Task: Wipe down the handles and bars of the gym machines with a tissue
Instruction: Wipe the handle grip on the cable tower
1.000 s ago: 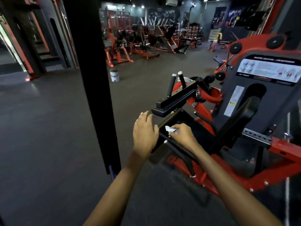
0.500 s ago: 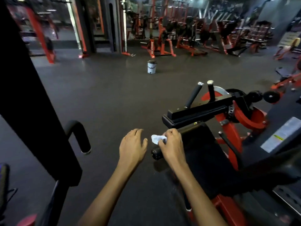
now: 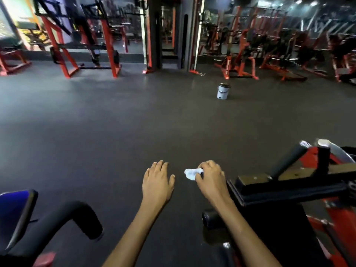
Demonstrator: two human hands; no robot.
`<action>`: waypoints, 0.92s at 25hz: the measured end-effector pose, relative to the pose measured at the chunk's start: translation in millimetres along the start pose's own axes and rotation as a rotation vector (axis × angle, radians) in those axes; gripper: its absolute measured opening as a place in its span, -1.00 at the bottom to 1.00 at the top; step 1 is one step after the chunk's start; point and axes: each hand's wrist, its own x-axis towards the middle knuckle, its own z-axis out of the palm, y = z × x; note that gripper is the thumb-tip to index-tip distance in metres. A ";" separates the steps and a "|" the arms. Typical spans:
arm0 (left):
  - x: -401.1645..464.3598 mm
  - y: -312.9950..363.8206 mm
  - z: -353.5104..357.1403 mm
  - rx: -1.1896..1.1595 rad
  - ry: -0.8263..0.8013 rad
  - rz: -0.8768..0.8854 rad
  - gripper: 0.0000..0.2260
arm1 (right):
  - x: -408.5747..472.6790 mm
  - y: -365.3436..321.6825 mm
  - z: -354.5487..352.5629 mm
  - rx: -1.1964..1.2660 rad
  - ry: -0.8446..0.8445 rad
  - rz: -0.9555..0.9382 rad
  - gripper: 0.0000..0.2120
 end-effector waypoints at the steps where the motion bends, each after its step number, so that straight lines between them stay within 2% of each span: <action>1: 21.1 -3.0 -0.6 0.001 0.011 -0.033 -0.56 | 23.7 -3.2 4.7 0.003 -0.008 -0.032 -0.82; 7: 113.5 -43.2 -8.0 0.026 0.088 -0.239 -0.57 | 146.6 -50.9 56.1 0.068 -0.128 -0.176 -0.81; 15: 223.9 -142.1 -9.3 0.087 0.146 -0.603 -0.57 | 309.0 -149.0 154.5 0.173 -0.301 -0.526 -0.83; 19: 274.1 -185.7 -35.1 0.093 0.252 -0.720 -0.59 | 371.2 -208.7 189.4 0.188 -0.354 -0.683 -0.83; 23: 319.2 -257.8 -47.5 0.100 0.331 -0.878 -0.59 | 421.2 -289.9 241.8 0.242 -0.417 -0.845 -0.87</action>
